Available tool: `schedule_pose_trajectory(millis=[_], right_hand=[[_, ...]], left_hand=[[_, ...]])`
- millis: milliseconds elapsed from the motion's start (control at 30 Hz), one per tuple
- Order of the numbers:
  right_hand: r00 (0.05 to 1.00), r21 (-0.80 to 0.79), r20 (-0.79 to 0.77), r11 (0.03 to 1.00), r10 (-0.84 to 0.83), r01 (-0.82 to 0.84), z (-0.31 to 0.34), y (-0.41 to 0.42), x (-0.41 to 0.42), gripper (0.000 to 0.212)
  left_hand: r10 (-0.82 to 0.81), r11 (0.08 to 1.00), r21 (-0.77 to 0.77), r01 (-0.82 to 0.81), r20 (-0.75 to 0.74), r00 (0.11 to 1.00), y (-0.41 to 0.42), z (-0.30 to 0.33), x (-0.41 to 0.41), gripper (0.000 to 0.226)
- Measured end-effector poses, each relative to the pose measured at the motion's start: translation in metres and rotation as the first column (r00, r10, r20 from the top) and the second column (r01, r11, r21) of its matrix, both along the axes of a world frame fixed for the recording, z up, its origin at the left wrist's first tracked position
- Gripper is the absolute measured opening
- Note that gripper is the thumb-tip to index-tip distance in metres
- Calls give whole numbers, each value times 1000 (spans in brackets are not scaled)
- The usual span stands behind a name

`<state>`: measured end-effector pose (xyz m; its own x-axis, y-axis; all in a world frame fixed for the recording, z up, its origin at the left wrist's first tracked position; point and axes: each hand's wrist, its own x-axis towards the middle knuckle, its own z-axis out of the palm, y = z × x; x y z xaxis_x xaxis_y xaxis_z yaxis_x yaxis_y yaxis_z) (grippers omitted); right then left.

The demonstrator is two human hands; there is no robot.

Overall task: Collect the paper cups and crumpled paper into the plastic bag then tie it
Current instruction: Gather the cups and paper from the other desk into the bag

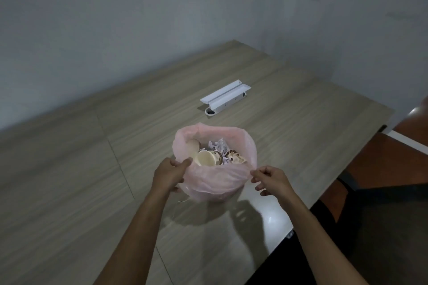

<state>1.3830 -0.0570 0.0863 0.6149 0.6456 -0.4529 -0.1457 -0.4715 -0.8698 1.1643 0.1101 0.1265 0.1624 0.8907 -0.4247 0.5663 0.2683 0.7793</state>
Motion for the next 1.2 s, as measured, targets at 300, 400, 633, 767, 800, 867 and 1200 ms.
schedule_pose_trajectory(millis=[300,400,633,767,800,867,1200], right_hand=[[985,-52,66,985,-159,162,13,-63,-35,15],[962,-58,128,967,-239,248,13,-98,-44,13],[812,-105,515,919,-277,380,36,-195,-59,11],[483,-116,857,843,-182,525,47,-238,-52,12],[407,-124,902,812,-148,570,49,-248,-50,17],[357,-187,931,746,-73,640,50,-266,-46,31],[577,-156,760,779,-298,608,25,-299,-39,58]], left_hand=[[-56,998,26,54,79,995,-54,-17,-6,81],[-71,997,33,69,83,994,-87,-51,-8,106],[-488,868,89,489,-31,872,-182,-91,8,57],[-697,662,200,723,-192,691,-205,-120,27,37],[-736,607,200,769,-224,639,-207,-130,31,40],[-792,490,195,850,-309,527,-210,-149,37,52],[-697,249,79,965,-678,235,-232,-195,32,69]])
